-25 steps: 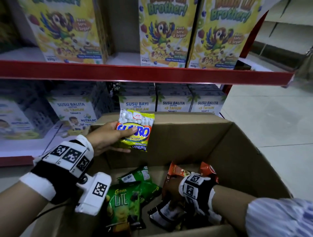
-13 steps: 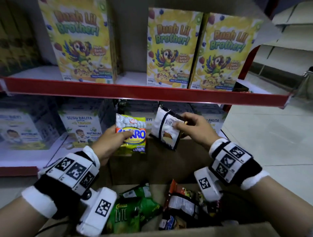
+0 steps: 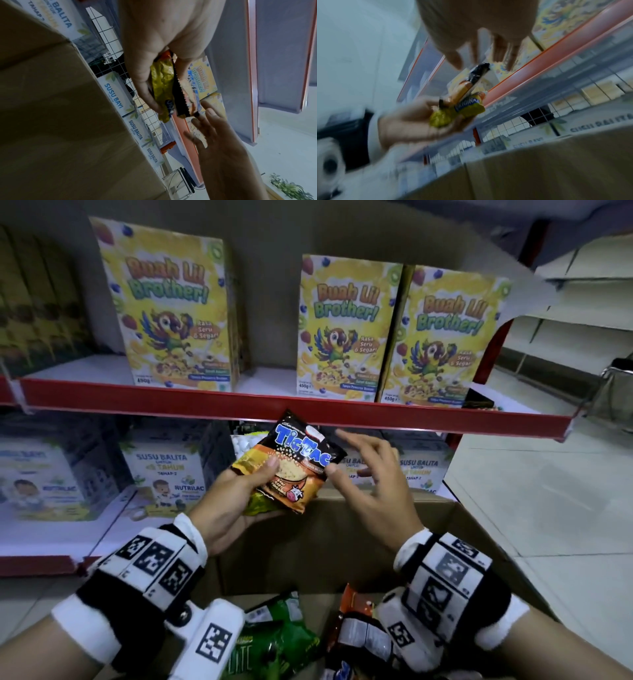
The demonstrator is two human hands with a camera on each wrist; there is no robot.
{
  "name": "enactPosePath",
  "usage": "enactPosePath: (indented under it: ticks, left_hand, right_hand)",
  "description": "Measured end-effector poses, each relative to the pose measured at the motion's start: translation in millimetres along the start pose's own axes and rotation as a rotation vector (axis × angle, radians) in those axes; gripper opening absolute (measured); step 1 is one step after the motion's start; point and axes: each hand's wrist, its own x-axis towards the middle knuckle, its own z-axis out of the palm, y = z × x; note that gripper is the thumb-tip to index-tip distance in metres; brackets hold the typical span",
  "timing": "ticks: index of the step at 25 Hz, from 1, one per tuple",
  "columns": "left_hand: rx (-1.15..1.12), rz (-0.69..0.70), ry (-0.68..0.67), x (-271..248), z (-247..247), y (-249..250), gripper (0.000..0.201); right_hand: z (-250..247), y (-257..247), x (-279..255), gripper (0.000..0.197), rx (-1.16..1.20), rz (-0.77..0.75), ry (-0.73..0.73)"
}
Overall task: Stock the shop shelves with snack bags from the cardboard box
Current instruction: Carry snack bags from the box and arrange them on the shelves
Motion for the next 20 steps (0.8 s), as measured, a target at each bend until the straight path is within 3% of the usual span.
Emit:
enactPosePath:
  ticks: [2, 3, 5, 6, 10, 12, 14, 17, 20]
  left_hand:
    - [0.010, -0.004, -0.026, -2, 1, -2, 0.028]
    - [0.013, -0.004, -0.034, -3, 2, -3, 0.035]
    - [0.022, 0.010, -0.051, -4, 2, -2, 0.053]
    - [0.030, 0.020, -0.056, -4, 2, -1, 0.063]
    - [0.073, 0.024, -0.087, -3, -1, -4, 0.100]
    - [0.109, 0.018, -0.108, -1, 2, -12, 0.094]
    - [0.140, 0.014, -0.098, 0, 4, -20, 0.070]
    - [0.128, 0.024, -0.021, 9, -1, -29, 0.049]
    - [0.080, 0.027, 0.050, 19, -11, -37, 0.043]
  right_hand:
    - [-3, 0, 8, 0.057, 0.209, 0.317, -0.091]
    - [-5, 1, 12, 0.051, 0.355, 0.408, -0.144]
    - [-12, 1, 18, 0.023, 0.458, 0.432, -0.169]
    - [-16, 2, 19, 0.019, 0.422, 0.415, -0.165]
    - [-19, 9, 17, 0.025, 0.415, 0.373, -0.192]
    - [-15, 15, 13, 0.025, 0.408, 0.347, -0.248]
    - [-11, 24, 14, 0.028, 0.407, 0.344, -0.318]
    - [-15, 49, 19, 0.032, 0.430, 0.509, -0.535]
    - [-9, 90, 10, 0.033, -0.109, 0.585, -0.891]
